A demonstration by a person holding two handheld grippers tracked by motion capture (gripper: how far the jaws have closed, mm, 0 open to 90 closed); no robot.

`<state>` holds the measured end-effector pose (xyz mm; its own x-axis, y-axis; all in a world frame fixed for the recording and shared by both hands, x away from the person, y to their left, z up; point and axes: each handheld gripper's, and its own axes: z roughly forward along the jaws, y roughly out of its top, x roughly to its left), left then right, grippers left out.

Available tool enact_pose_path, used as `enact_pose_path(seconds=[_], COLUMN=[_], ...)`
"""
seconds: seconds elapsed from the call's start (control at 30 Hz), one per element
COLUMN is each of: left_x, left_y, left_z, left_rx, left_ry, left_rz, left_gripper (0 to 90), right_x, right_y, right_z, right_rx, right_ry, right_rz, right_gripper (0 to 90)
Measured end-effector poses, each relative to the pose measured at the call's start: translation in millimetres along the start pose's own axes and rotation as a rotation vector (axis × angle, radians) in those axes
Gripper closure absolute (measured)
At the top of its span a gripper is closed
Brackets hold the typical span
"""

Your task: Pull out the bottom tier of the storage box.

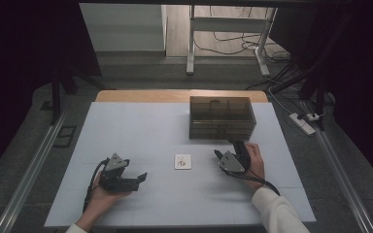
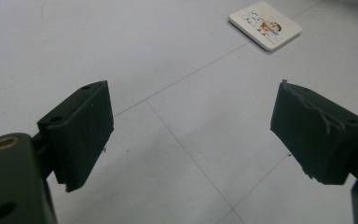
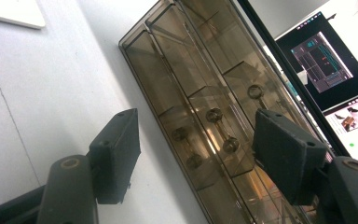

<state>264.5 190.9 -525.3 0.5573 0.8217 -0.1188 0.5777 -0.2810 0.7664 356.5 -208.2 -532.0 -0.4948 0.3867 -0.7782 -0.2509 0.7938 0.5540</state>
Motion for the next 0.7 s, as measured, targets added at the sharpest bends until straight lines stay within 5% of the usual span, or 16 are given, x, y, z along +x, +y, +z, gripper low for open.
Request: enact_pose_path(seconds=[0.7], left_x=[-1.1], left_y=[0.0], left_z=[0.6], left_rx=[0.003], left_ry=[-0.001], left_rz=[0.004], left_gripper=[13.5], right_x=[5.1], right_y=[-5.2], right_z=[8.9], right_rx=[0.016], right_ry=[-0.001], right_rz=[-0.047], right_gripper=[38.0])
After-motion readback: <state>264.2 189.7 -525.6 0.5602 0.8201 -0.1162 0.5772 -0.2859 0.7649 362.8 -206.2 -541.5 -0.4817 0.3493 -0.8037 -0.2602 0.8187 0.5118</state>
